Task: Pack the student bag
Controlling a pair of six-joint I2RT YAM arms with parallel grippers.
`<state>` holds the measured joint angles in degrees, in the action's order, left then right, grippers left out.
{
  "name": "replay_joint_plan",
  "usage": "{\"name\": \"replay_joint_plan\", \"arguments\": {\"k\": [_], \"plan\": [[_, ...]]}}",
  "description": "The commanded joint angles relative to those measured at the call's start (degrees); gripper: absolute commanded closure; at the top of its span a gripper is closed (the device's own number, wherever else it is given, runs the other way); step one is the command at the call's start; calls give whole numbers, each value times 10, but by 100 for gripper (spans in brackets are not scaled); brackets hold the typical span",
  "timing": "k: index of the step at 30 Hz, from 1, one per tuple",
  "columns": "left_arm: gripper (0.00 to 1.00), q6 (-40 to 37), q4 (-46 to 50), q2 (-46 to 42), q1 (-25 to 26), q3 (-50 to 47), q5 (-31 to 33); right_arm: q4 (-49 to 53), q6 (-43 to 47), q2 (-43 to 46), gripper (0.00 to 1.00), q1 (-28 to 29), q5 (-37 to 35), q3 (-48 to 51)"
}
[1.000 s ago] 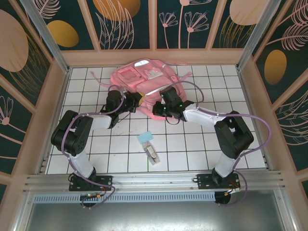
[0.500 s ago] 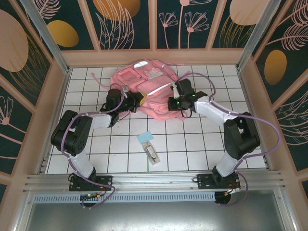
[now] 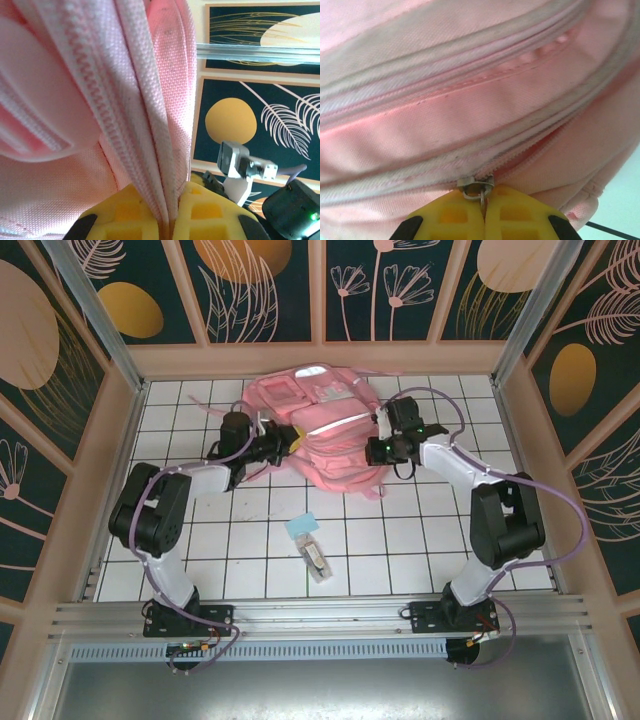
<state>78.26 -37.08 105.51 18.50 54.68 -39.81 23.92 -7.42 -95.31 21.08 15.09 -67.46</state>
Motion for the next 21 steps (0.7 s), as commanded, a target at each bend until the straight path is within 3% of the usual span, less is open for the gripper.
{"name": "replay_joint_plan", "arguments": {"k": [1, 3, 7, 11, 16, 21], "plan": [[100, -45, -41, 49, -34, 74, 51, 60, -12, 57, 100, 6, 85, 39], [100, -54, -30, 72, -34, 110, 55, 39, -27, 75, 100, 28, 127, 55], [54, -62, 2, 101, -34, 169, 45, -69, -89, 86, 100, 56, 205, 85], [29, -122, 81, 63, -34, 167, 57, -175, -140, 50, 100, 71, 233, 79], [27, -201, 205, -26, -34, 103, 100, -216, -157, -23, 100, 82, 227, 7], [26, -164, 184, -119, -33, -24, 110, -258, -182, -47, 100, 88, 231, -38]]}}
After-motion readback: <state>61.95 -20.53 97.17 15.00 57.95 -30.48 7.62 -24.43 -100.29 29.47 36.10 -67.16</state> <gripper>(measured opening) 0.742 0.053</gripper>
